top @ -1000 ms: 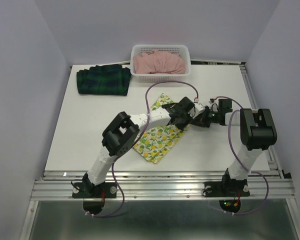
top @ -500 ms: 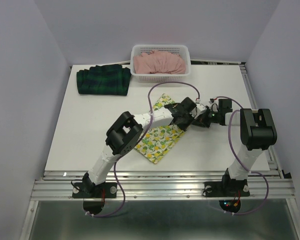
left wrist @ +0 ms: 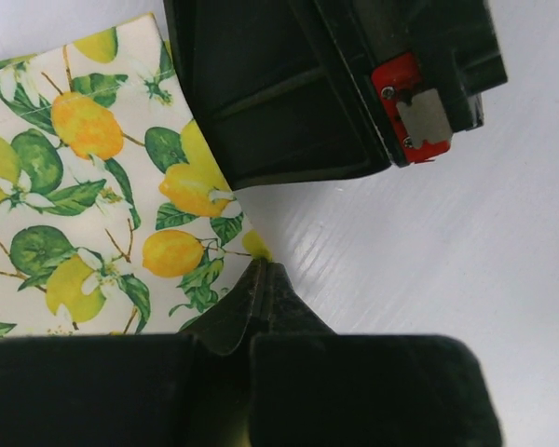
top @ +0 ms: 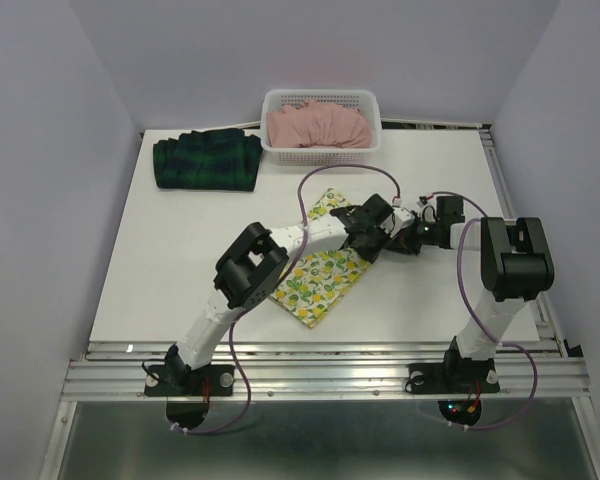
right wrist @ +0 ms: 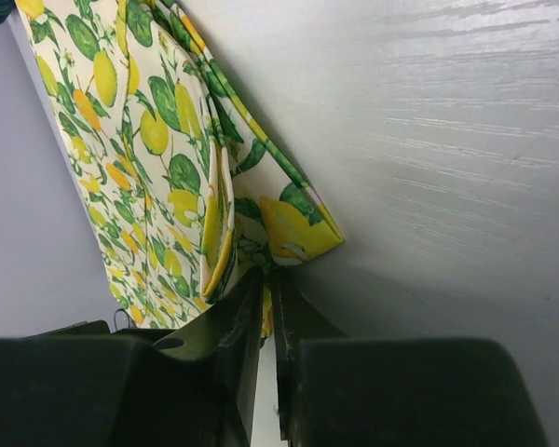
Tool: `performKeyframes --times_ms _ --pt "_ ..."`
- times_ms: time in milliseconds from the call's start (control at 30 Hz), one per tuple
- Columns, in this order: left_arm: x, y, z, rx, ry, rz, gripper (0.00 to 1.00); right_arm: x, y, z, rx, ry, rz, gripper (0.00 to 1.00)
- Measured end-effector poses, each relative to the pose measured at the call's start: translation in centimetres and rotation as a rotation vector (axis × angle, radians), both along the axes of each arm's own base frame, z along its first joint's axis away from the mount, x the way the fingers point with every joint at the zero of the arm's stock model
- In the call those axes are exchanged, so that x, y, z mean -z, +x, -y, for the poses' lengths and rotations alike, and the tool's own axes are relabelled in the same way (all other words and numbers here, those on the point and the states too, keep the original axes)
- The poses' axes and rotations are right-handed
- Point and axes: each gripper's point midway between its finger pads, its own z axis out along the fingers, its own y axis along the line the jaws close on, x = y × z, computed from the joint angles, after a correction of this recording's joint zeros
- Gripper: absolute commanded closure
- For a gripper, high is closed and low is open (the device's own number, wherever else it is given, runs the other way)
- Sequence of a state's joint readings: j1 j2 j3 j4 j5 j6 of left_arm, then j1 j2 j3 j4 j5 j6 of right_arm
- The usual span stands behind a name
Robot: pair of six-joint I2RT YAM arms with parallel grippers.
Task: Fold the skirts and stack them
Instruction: Fold the skirt
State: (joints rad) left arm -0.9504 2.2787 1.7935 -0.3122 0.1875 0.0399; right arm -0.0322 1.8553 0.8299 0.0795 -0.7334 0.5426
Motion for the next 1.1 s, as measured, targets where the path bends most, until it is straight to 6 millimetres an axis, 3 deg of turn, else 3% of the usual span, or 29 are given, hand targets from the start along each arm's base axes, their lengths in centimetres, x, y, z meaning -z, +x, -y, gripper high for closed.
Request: performKeyframes --times_ms 300,433,533,633,700,833,900,1000,1100 --pt "-0.3 0.6 -0.3 -0.007 -0.013 -0.009 0.82 -0.2 -0.3 0.6 -0.016 -0.06 -0.016 0.79" --pt "-1.4 1.2 -1.2 -0.017 -0.014 -0.006 0.71 -0.4 -0.1 1.3 -0.017 -0.107 -0.027 0.76" --pt "-3.7 2.1 -2.1 -0.033 -0.036 0.007 0.65 -0.5 0.2 2.0 -0.017 -0.152 -0.025 0.66" --pt "-7.7 3.1 -3.1 -0.05 -0.099 0.046 0.62 -0.7 0.3 2.6 -0.031 -0.195 -0.01 0.65" --pt "-10.5 3.6 -4.3 -0.066 -0.145 0.082 0.61 -0.8 0.2 2.9 -0.038 -0.217 -0.005 0.59" --pt "-15.8 4.4 -9.0 -0.133 -0.218 0.141 0.62 -1.5 -0.6 3.1 -0.051 -0.234 -0.013 0.5" --pt "-16.8 5.4 -11.5 -0.182 -0.229 0.159 0.62 -1.8 -0.9 3.0 -0.052 -0.229 -0.014 0.5" --pt "-15.8 7.4 -16.8 -0.286 -0.201 0.158 0.62 -1.9 -1.1 2.9 -0.041 -0.207 -0.032 0.5" --pt "-12.8 9.0 -22.8 -0.402 -0.132 0.123 0.62 -1.6 -1.1 2.4 -0.036 -0.178 -0.052 0.5"
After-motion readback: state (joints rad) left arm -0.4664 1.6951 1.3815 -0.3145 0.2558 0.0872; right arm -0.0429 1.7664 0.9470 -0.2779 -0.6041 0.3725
